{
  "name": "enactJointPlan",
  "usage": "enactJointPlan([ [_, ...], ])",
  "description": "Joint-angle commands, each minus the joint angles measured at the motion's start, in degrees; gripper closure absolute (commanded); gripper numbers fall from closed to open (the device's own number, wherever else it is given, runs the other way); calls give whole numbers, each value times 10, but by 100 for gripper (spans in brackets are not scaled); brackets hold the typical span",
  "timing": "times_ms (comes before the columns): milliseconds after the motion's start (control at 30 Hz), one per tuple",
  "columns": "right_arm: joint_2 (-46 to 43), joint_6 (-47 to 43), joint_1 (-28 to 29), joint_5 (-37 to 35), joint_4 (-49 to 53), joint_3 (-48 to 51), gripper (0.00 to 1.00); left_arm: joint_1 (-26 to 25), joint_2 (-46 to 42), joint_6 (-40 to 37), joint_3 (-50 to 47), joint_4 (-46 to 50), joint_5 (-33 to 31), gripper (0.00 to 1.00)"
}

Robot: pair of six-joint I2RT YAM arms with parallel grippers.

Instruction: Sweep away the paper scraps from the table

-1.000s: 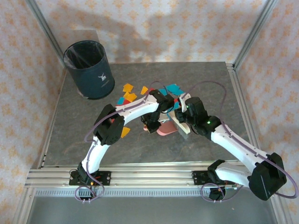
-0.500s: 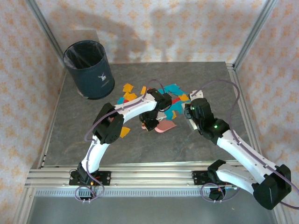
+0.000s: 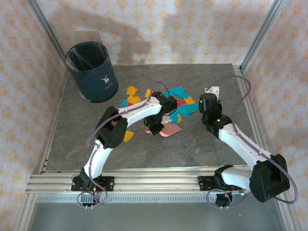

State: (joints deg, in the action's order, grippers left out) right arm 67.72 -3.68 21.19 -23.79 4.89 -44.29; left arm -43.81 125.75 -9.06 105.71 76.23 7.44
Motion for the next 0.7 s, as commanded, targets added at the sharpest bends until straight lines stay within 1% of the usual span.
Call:
enactJointPlan([
  [0, 36, -36, -20, -6, -82, -28, 100, 2, 7, 7, 8, 4, -5, 100],
  [133, 72, -71, -29, 29, -118, -37, 100, 3, 7, 6, 8, 3, -2, 100],
  [400, 142, -106, -30, 122, -113, -77, 100, 2, 8, 11, 1, -10, 3, 100],
  [500, 146, -113, -31, 169, -106, -78, 100, 3, 10, 11, 0, -14, 4, 100],
  [600, 143, -117, -29, 217, -78, -78, 100, 3, 12, 11, 0, -15, 3, 100],
  [667, 137, -119, -28, 238, -62, -74, 100, 3, 12, 12, 1, -17, 3, 100],
])
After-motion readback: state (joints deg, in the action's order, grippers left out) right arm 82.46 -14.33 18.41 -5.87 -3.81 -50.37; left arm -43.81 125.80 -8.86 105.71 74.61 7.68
